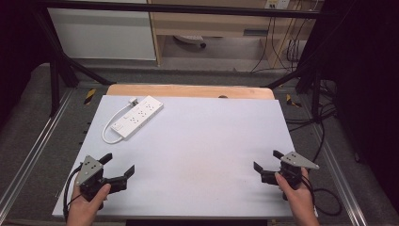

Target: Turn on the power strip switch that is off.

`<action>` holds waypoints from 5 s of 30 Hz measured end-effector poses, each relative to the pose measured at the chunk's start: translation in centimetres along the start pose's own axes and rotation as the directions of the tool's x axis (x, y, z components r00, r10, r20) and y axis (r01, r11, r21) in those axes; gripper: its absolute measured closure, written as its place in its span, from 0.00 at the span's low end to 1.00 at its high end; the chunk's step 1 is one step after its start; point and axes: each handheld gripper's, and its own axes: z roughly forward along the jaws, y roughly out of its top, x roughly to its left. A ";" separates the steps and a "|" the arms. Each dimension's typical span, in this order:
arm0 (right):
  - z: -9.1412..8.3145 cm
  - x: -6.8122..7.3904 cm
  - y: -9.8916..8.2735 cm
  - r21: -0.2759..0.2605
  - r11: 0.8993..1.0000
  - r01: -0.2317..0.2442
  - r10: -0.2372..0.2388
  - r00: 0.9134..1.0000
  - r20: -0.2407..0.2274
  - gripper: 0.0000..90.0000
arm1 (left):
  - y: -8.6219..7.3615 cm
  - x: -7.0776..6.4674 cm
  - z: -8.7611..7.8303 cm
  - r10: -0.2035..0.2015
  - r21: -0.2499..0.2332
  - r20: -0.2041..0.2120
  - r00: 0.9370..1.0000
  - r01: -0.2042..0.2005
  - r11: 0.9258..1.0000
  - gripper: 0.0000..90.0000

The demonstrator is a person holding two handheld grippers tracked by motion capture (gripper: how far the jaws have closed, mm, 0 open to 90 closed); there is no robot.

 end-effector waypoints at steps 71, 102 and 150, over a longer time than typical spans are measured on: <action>1.0 3.3 0.2 0.029 0.995 0.100 -0.099 0.994 -0.042 0.03 | 6.4 5.9 5.4 -0.010 0.079 -0.048 0.999 0.014 0.997 0.08; 1.1 3.5 0.2 0.036 0.994 0.104 -0.102 0.993 -0.056 0.03 | 7.0 9.8 10.9 -0.107 0.114 -0.146 0.983 0.124 0.986 0.11; 1.2 3.7 0.2 0.040 0.993 0.112 -0.109 0.992 -0.067 0.03 | 5.6 13.4 15.1 -0.123 0.162 -0.243 0.962 0.165 0.973 0.91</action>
